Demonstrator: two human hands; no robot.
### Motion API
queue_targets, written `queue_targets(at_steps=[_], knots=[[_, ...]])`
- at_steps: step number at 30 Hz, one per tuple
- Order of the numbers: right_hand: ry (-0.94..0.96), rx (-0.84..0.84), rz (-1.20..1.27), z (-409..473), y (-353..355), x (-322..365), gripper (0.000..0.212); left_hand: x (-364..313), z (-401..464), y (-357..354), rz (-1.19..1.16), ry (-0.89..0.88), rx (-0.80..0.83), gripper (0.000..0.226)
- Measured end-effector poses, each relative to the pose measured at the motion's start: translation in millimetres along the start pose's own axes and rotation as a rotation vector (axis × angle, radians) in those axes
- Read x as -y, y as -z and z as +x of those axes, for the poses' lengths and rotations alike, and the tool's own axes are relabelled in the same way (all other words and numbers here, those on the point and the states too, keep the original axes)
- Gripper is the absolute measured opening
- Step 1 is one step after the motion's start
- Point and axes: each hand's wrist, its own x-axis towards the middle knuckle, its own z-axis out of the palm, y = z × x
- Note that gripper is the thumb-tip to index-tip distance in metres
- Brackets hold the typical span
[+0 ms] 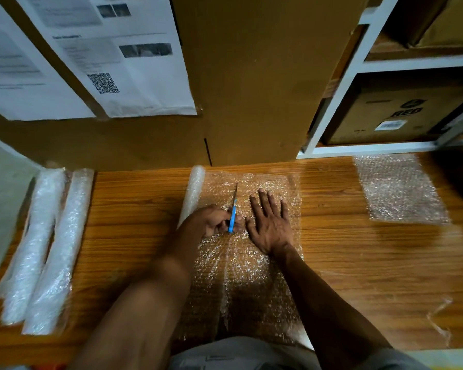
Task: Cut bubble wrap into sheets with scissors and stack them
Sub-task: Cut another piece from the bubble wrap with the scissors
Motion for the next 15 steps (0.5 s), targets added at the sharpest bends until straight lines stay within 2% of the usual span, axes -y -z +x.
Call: queue_targets(at_steps=[7,10,15], knots=[[-0.018,-0.062,0.077,18,10,2,0.069,-3,-2,4,0.026,0.01,0.052,0.054],[-0.013,0.008,0.032,29,7,-5,0.072,-3,-3,5,-0.002,0.012,0.065,0.045],[0.003,0.009,-0.015,26,3,-9,0.074,-11,-1,6,0.001,0.055,0.121,0.038]])
